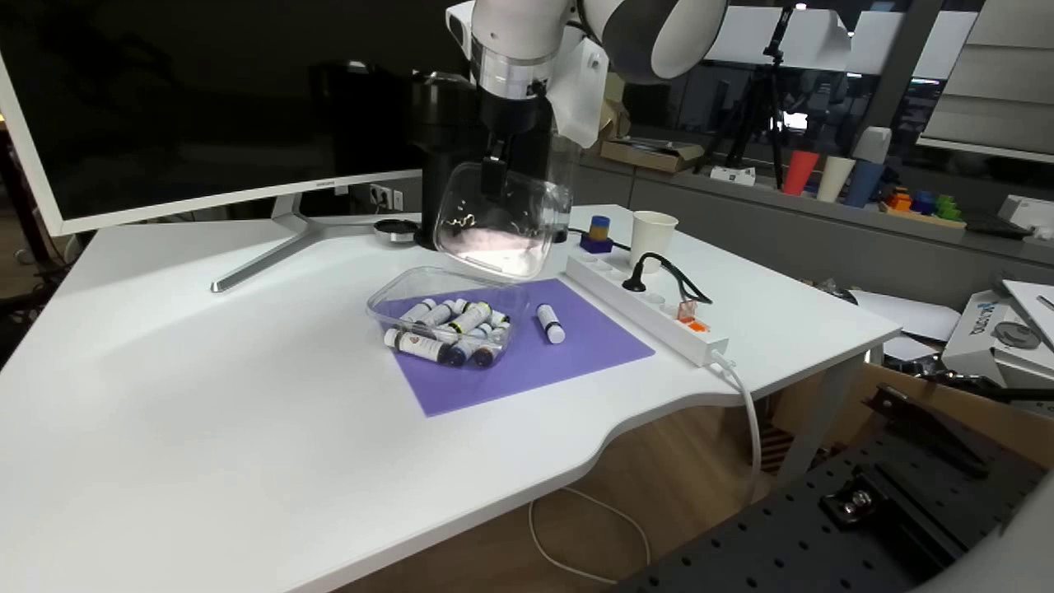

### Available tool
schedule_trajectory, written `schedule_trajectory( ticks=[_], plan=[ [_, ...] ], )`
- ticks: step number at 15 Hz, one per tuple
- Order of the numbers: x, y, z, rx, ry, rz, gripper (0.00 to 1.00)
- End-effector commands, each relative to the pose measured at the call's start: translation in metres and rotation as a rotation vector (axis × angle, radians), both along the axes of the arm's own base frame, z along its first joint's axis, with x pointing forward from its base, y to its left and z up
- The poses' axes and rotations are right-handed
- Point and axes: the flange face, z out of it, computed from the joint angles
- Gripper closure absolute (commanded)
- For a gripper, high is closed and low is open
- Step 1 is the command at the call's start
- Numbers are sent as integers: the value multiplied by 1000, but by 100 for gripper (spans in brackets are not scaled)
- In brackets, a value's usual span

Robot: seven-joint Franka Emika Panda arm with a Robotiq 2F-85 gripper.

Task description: Flick the last switch on the extension cord, then open the plastic box on the table

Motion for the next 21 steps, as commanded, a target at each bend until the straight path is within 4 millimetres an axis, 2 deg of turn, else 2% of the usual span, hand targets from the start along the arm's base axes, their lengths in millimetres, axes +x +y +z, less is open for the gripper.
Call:
schedule_trajectory(
  ticks=[1,4,8,12,14,17,21],
  plan=[
    [1,-15,34,10,-105,-71,0],
    [-10,-30,51,27,-129,-162,0],
    [-38,-57,43,124,-26,-355,0],
    [-69,-72,37,206,94,-467,0],
    [-83,-76,43,229,136,-498,0],
    [-100,-77,60,267,174,-512,0],
    [-115,-71,102,286,160,-494,0]
  ],
)
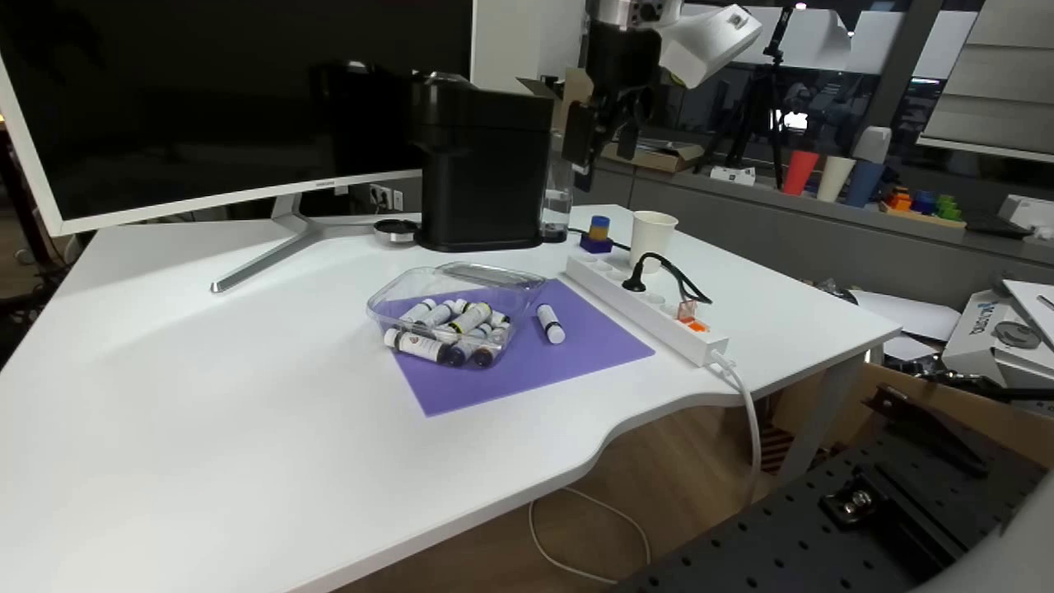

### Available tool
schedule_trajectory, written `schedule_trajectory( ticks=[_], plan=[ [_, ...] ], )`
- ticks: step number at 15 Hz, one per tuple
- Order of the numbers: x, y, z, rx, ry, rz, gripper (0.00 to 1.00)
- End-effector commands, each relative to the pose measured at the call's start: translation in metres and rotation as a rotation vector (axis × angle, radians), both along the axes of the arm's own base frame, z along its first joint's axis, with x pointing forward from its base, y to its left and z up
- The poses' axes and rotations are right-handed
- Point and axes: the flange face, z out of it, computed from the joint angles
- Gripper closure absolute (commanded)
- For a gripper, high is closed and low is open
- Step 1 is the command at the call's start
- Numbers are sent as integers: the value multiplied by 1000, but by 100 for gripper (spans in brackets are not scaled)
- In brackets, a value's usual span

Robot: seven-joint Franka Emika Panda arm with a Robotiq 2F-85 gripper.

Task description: Flick the last switch on the extension cord, then open the plastic box on the table

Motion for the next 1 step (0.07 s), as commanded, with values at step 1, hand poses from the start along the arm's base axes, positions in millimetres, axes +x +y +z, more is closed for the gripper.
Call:
schedule_trajectory(
  ticks=[1],
  plan=[
    [-23,4,41,5,-30,10,0]
  ],
)
